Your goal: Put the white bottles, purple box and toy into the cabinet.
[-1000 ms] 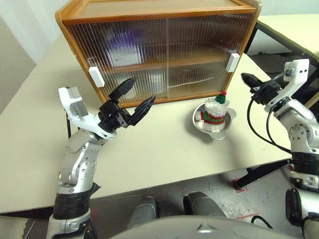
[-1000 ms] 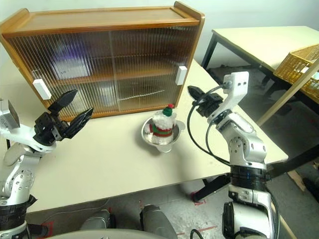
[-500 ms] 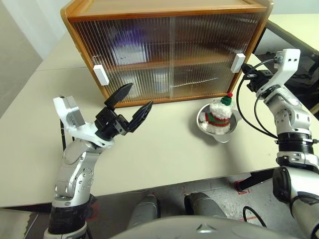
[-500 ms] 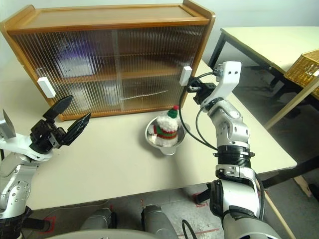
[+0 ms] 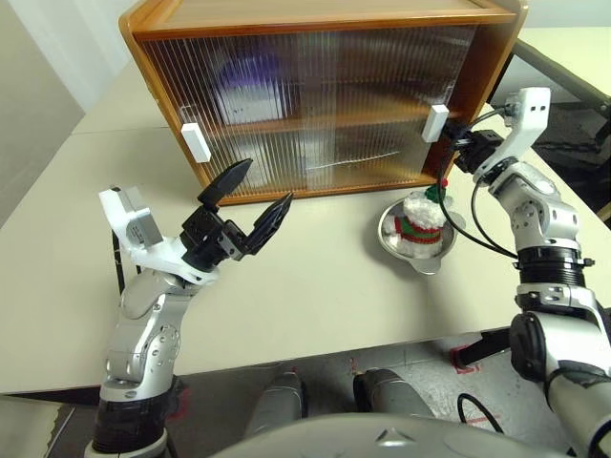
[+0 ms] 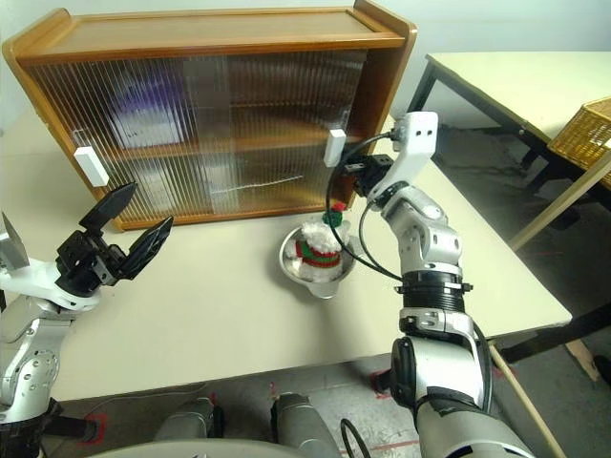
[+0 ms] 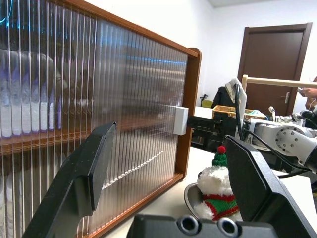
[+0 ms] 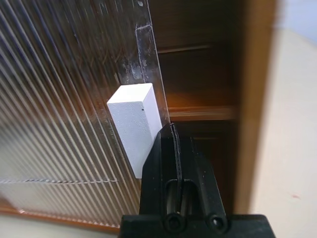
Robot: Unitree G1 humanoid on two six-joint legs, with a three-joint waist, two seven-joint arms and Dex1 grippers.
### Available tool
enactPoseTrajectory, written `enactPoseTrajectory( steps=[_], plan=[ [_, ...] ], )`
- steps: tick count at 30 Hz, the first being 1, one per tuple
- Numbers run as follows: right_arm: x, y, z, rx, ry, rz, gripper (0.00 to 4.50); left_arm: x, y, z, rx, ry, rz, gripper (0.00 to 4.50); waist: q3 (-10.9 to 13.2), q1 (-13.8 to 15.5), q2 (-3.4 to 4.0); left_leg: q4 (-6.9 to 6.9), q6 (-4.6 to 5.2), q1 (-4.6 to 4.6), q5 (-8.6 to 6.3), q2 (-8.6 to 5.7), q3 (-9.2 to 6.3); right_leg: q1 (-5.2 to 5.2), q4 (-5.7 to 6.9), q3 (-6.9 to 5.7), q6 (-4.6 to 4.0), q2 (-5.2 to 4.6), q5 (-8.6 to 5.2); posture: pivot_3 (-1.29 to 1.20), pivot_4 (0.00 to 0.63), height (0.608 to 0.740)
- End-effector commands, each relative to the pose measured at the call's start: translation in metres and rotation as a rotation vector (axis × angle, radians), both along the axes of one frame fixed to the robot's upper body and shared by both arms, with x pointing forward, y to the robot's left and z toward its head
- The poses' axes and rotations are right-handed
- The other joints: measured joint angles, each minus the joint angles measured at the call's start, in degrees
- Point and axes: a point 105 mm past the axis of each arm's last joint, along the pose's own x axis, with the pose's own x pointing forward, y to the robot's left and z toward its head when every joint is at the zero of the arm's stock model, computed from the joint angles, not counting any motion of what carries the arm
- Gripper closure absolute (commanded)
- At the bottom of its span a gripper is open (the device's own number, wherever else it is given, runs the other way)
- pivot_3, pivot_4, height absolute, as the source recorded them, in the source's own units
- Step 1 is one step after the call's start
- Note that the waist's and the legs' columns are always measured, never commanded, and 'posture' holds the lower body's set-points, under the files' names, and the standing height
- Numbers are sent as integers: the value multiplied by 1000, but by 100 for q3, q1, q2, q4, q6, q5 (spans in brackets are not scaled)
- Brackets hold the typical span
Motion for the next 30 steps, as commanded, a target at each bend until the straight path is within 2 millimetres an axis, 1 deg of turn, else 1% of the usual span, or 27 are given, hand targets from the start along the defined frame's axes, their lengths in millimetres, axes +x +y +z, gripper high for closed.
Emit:
enactPoseTrajectory(
  steps=[1,5,8,10,18,23,26,28,30],
  plan=[
    [-5,27,4,17,5,92,4481,1,-1,-2,8,0,-4,0,0,-1,0,0,0,0,0,1,0,0,0,0,-1,1,1,-46,69,740],
    [-10,56,4,31,12,164,4481,2,-1,-3,13,4,-3,0,0,6,0,1,0,0,0,3,-1,-2,0,-2,-3,2,1,-39,71,740],
    [-11,69,3,46,18,199,4481,1,-1,-4,19,6,-2,0,0,17,0,1,0,-1,0,4,-1,-3,0,-3,-7,2,-1,-30,71,740],
    [-13,84,4,54,22,238,4481,1,-1,-3,14,2,6,0,0,29,0,0,0,-2,0,4,-1,-4,0,-4,-11,2,-2,-24,70,740],
    [-19,119,1,73,40,336,4481,0,0,-2,14,-4,27,0,0,70,0,-2,-5,-4,-2,7,-1,-11,3,-7,-23,3,-3,5,69,740],
    [-19,126,-1,76,48,361,4481,-1,2,-1,14,-7,37,0,0,135,0,-2,-11,-5,-6,8,-1,-12,3,-9,-29,3,-5,14,68,740],
    [-18,127,1,77,42,363,4481,-1,1,-1,12,-7,40,0,0,139,0,-2,-17,-4,-9,8,-1,-13,4,-9,-32,3,-6,9,67,740],
    [-16,118,4,67,29,337,4481,0,0,-2,8,-7,35,0,0,140,0,-2,-19,-4,-10,10,-1,-14,6,-9,-34,5,-6,9,67,740],
    [-14,105,8,58,14,301,4481,2,-2,-2,4,-7,26,0,0,145,0,-1,-19,-5,-10,12,-1,-15,7,-11,-36,7,-7,-19,65,740]
  ],
)
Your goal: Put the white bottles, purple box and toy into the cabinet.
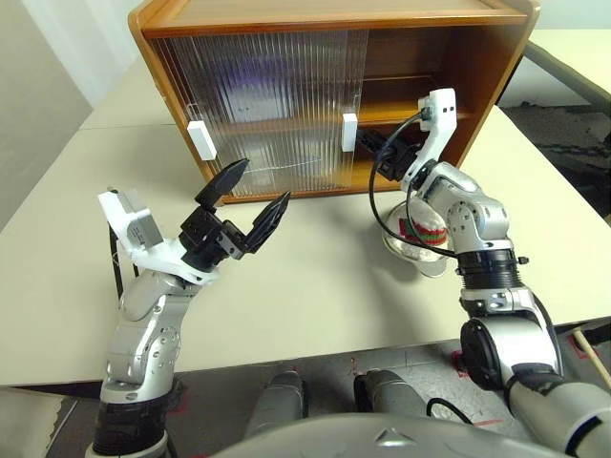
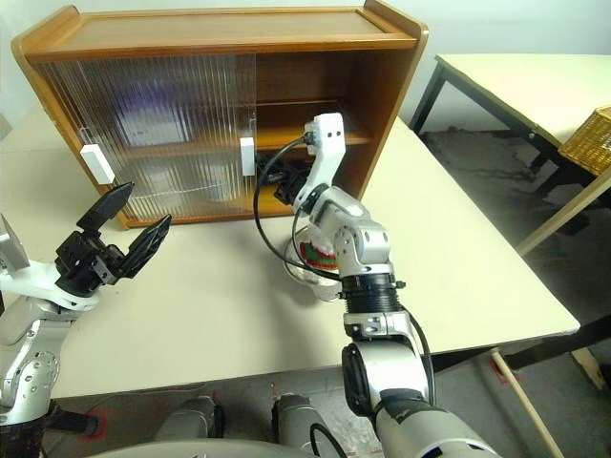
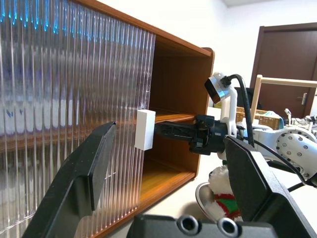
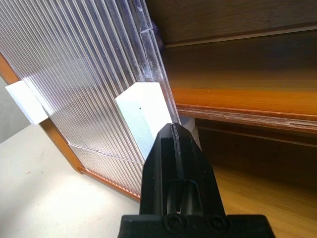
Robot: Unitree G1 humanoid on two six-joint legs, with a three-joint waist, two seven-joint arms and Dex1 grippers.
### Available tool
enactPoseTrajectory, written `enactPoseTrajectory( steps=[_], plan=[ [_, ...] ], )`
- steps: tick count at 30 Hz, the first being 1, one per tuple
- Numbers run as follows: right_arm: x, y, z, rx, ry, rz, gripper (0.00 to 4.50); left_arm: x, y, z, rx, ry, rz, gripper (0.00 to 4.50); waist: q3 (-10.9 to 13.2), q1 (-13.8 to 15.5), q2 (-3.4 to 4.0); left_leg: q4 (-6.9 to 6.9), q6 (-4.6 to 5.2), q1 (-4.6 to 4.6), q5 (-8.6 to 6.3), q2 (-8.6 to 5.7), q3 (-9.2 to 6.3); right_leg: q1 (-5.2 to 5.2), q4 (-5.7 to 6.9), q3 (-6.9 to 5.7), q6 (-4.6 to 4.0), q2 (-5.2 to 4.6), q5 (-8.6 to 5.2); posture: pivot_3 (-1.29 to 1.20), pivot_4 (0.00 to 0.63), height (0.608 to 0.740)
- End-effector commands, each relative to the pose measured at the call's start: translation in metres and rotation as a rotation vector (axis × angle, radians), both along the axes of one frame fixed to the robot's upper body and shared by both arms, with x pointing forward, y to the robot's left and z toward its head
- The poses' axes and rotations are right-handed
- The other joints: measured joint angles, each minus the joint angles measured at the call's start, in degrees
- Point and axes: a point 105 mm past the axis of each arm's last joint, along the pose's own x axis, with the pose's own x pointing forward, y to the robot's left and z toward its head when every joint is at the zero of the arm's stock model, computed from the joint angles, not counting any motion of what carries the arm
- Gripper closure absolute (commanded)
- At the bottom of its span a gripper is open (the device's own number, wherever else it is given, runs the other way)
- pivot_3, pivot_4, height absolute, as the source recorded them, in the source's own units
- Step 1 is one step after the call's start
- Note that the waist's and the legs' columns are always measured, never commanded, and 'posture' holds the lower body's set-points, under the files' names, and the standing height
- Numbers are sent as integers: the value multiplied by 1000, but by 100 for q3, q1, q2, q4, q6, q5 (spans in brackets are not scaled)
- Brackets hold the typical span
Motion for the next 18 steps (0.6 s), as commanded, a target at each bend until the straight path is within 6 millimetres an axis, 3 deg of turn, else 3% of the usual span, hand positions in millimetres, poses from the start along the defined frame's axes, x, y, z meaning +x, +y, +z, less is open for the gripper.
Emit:
enactPoseTrajectory(
  steps=[1,6,8,11,18],
  plan=[
    [3,-20,13,-14,-42,-47,4481,2,-6,-1,5,-5,-18,0,0,2,0,1,0,0,0,0,0,1,1,-1,-1,0,-1,-25,65,740],
    [-2,-62,23,-51,-83,-144,4481,8,-11,-1,-3,-6,-51,0,0,29,0,10,1,-1,1,1,5,6,0,0,-3,0,2,-68,65,740],
    [-7,-77,26,-66,-92,-177,4116,10,-13,-2,-5,-5,-63,0,-2,18,-3,13,1,-1,1,2,7,8,1,1,-2,0,3,-88,64,740],
    [-16,-92,25,-81,-89,-205,3214,12,-15,-2,-6,-5,-78,0,-2,-35,-3,12,4,1,2,6,11,10,1,1,2,0,4,-112,62,740],
    [-45,-118,6,-135,-33,-233,572,19,-16,-1,-5,-9,-104,0,-2,-157,-3,16,15,11,9,14,13,23,-3,1,55,10,29,-142,58,740]
  ],
)
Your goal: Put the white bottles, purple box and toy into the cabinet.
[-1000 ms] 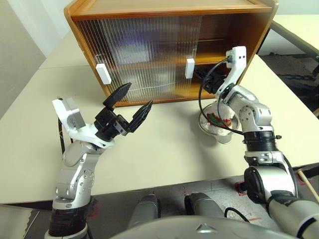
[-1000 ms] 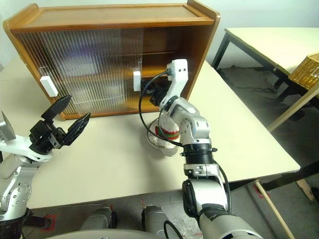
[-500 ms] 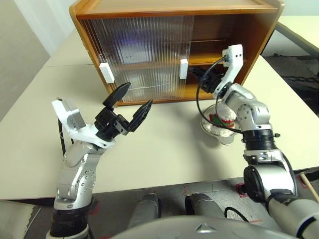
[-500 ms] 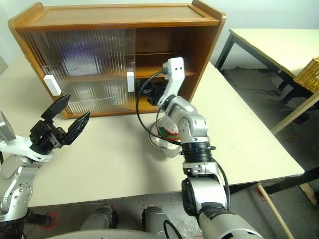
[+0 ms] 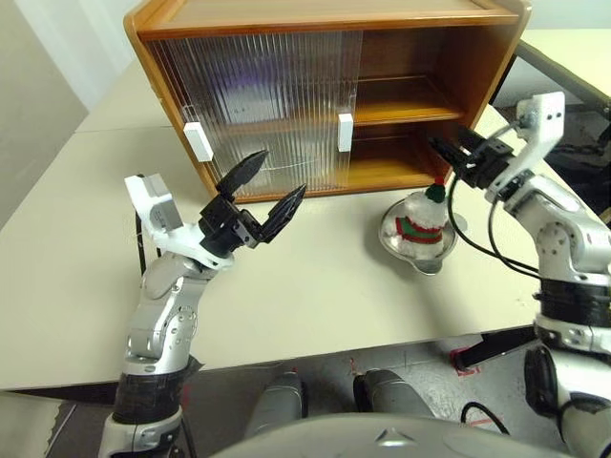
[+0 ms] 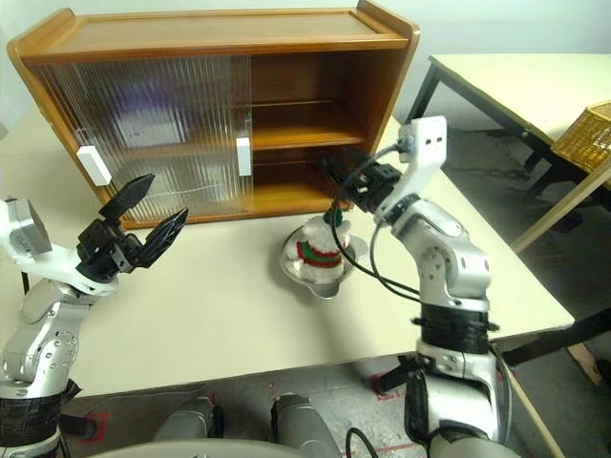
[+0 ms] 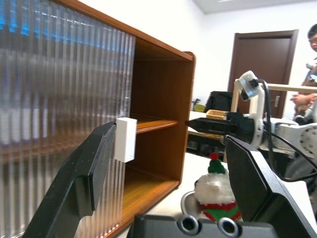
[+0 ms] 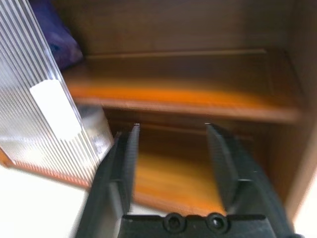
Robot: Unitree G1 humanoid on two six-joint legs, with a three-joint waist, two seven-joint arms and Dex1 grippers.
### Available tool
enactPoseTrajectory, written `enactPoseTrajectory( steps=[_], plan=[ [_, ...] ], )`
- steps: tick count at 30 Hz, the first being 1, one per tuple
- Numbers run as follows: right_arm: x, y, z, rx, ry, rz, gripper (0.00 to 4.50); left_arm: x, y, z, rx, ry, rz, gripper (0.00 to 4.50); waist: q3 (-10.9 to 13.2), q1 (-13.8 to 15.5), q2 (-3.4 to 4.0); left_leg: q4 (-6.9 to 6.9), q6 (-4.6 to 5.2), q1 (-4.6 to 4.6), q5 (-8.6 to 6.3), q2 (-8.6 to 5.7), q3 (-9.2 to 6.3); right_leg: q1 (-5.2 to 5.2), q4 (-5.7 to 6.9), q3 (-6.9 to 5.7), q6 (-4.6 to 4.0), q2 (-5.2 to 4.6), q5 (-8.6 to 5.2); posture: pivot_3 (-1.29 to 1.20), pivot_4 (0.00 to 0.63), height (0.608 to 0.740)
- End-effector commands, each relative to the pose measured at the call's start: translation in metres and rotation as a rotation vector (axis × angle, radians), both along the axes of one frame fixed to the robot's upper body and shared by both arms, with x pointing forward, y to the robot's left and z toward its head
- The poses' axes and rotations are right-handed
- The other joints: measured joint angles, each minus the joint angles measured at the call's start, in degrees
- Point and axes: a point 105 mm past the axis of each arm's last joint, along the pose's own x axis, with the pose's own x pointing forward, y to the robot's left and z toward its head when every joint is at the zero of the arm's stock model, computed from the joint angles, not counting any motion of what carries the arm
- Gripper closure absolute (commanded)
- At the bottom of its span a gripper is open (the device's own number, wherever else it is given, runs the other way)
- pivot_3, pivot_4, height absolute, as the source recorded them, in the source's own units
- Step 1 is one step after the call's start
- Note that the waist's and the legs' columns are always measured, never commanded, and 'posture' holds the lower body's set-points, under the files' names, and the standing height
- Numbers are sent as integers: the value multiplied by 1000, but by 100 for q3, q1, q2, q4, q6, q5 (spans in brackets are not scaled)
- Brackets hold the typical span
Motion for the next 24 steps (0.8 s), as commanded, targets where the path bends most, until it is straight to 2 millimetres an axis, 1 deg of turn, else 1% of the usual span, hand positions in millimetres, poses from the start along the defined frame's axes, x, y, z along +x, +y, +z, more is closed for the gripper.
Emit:
enactPoseTrajectory(
  steps=[1,2,3,4,6,10,12,16,24],
  plan=[
    [-16,-8,-4,-15,22,1,143,3,-1,-1,5,2,-12,0,0,-32,0,2,1,1,1,0,0,4,-2,0,-1,0,-4,-147,59,740],
    [-19,-9,-6,-18,29,1,26,3,0,-1,6,2,-13,0,0,-46,0,5,1,3,1,0,0,7,-3,1,-14,0,-15,-147,59,740],
    [-22,-11,-7,-20,36,1,26,3,0,-1,6,2,-15,0,0,-62,0,7,2,3,1,0,0,9,-3,1,11,0,-34,-151,59,740],
    [-24,-12,-8,-21,40,1,26,3,0,-2,7,2,-16,0,0,-76,0,10,2,4,1,-1,1,11,-3,2,18,0,-37,-151,59,740],
    [-35,-12,-12,-26,58,23,26,5,1,-1,8,2,-17,0,0,-107,-1,12,4,6,3,-1,3,15,-4,4,27,0,-38,-157,60,740],
    [-54,-11,-28,-19,110,46,26,6,1,-2,8,2,-21,0,1,-132,-3,12,5,19,3,-1,2,31,-8,4,39,3,-44,-162,61,740],
    [-60,-8,-35,-10,130,54,26,6,1,-2,7,4,-23,0,1,-150,-3,11,4,21,2,-1,2,32,-8,5,41,3,-46,-162,61,740],
    [-64,0,-44,25,151,70,26,6,0,-2,5,4,-27,0,1,-200,-3,12,3,22,2,-2,3,32,-8,9,42,4,-46,-164,64,740],
    [-65,7,-68,39,215,73,26,7,2,0,10,0,-25,0,1,-202,-3,8,1,20,1,-1,0,30,-11,9,42,6,-49,-158,69,740]
  ],
)
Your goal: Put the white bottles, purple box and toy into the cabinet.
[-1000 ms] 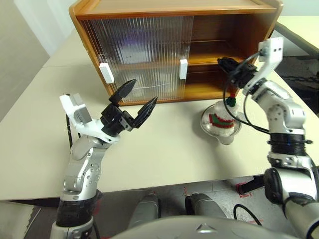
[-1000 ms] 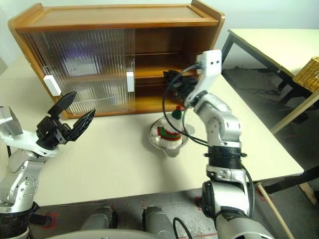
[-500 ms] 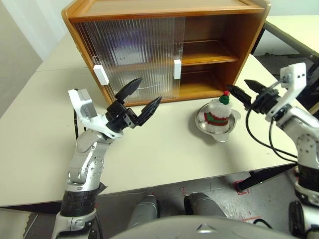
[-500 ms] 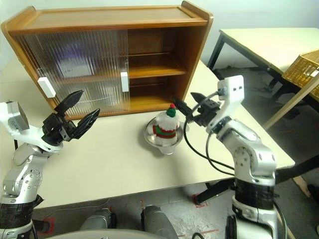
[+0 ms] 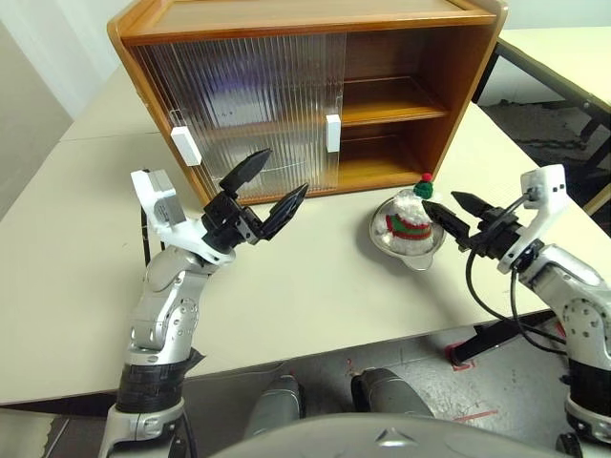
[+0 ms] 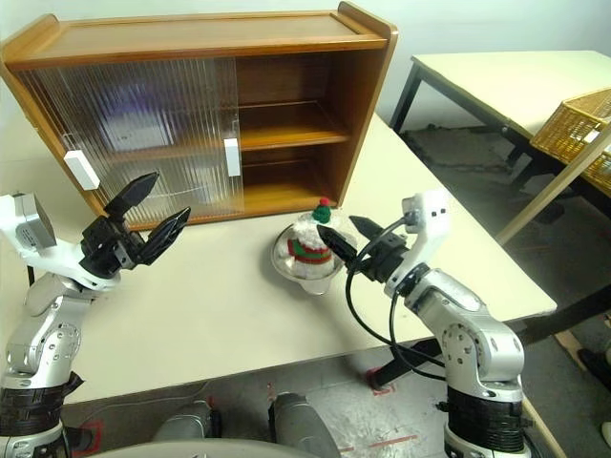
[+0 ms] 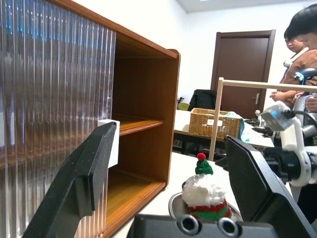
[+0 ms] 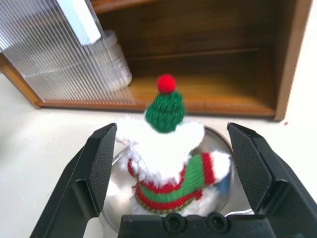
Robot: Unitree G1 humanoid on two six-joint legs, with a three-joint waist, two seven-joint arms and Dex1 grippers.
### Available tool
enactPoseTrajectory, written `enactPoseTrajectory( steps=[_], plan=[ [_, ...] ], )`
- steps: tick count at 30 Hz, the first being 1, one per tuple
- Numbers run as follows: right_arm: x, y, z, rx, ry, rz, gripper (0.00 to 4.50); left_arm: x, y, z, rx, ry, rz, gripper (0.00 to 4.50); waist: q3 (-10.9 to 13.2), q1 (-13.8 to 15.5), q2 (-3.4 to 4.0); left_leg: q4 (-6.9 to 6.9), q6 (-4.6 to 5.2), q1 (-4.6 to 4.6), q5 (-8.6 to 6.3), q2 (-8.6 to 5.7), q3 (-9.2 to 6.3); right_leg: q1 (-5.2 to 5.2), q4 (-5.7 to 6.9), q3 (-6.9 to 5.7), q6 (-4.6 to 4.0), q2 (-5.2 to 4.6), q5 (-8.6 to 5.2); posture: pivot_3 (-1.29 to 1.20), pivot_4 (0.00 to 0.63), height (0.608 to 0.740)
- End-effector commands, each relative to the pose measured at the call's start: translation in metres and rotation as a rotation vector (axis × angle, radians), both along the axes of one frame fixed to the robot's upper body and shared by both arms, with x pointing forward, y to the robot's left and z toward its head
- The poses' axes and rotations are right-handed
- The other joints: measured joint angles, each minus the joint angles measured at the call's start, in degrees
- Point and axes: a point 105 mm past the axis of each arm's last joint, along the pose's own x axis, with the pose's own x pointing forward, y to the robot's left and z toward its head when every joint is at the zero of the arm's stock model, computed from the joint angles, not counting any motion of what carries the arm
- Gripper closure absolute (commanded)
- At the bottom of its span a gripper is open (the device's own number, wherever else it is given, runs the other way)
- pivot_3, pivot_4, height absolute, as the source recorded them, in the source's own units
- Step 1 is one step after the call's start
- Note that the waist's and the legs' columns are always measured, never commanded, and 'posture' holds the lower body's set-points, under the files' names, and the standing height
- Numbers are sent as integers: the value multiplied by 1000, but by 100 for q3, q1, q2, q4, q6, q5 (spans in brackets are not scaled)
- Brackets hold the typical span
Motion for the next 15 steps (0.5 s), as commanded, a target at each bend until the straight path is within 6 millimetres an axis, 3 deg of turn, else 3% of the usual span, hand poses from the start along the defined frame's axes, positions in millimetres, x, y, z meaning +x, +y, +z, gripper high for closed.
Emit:
enactPoseTrajectory(
  steps=[1,7,15],
  plan=[
    [0,4,-13,-4,28,4,26,2,3,0,4,3,4,0,0,1,0,0,0,0,0,0,0,0,-1,0,1,0,-1,-153,70,740],
    [-1,8,-34,-4,72,7,26,1,5,3,10,-3,14,0,0,10,0,-5,-5,-3,-3,0,-2,-3,-2,0,0,-1,-5,-145,71,740],
    [0,10,-46,-19,85,16,26,0,5,6,13,-10,21,0,2,34,-1,-7,-15,-6,-9,0,-3,-7,-2,0,-2,-1,-7,-130,77,740]
  ],
)
